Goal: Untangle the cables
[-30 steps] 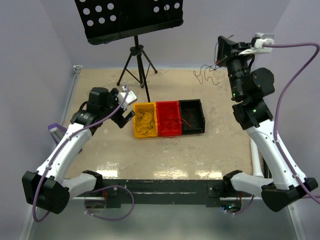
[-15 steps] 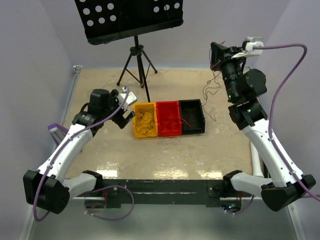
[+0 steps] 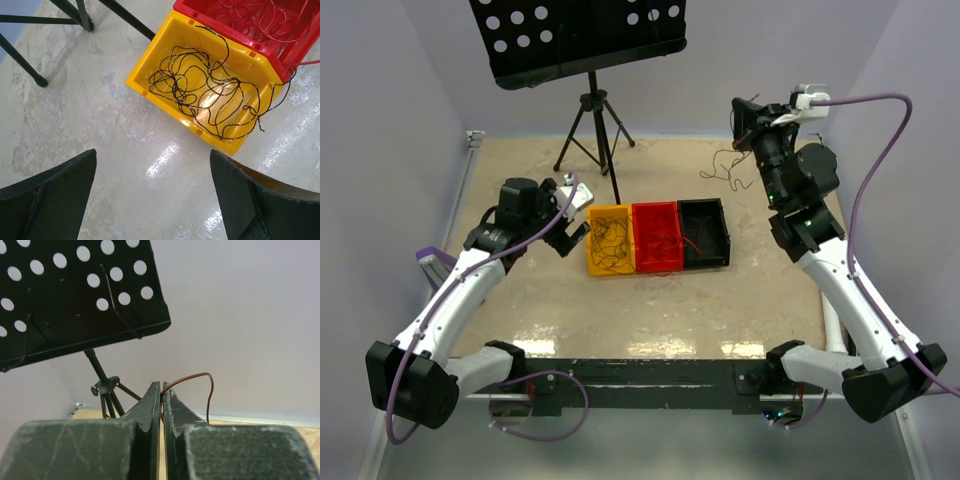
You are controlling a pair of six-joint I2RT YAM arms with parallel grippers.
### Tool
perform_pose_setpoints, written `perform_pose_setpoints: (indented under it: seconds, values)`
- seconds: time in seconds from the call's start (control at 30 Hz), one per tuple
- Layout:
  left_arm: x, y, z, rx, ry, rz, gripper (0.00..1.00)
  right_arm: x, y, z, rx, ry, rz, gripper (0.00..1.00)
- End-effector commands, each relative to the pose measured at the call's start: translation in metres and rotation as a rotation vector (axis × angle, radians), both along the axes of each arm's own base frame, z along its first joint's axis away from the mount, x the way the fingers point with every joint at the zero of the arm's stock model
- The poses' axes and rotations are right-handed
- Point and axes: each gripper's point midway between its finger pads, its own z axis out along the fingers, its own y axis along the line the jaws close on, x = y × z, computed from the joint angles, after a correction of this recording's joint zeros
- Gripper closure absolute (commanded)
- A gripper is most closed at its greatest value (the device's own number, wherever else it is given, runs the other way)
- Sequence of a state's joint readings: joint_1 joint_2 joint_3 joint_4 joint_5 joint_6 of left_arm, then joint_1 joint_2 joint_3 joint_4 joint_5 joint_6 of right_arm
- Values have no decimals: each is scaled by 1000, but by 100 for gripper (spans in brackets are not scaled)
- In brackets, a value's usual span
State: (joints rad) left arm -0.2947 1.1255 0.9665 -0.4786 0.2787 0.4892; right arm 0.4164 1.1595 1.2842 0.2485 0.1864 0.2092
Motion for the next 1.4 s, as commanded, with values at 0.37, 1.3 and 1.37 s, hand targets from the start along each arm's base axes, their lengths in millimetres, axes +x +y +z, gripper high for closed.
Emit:
perform_pose_setpoints:
  seconds: [0.37, 1.3, 1.37]
  values:
    - [4, 4, 7, -7, -48, 15, 0, 5, 22, -32, -14, 34, 89, 100]
    - [-2, 6, 0, 7, -40, 8, 0, -27, 47, -13, -29, 1, 34, 100]
    - [-3, 7, -1, 8, -38, 10, 0, -23, 49, -24, -38, 23, 32, 100]
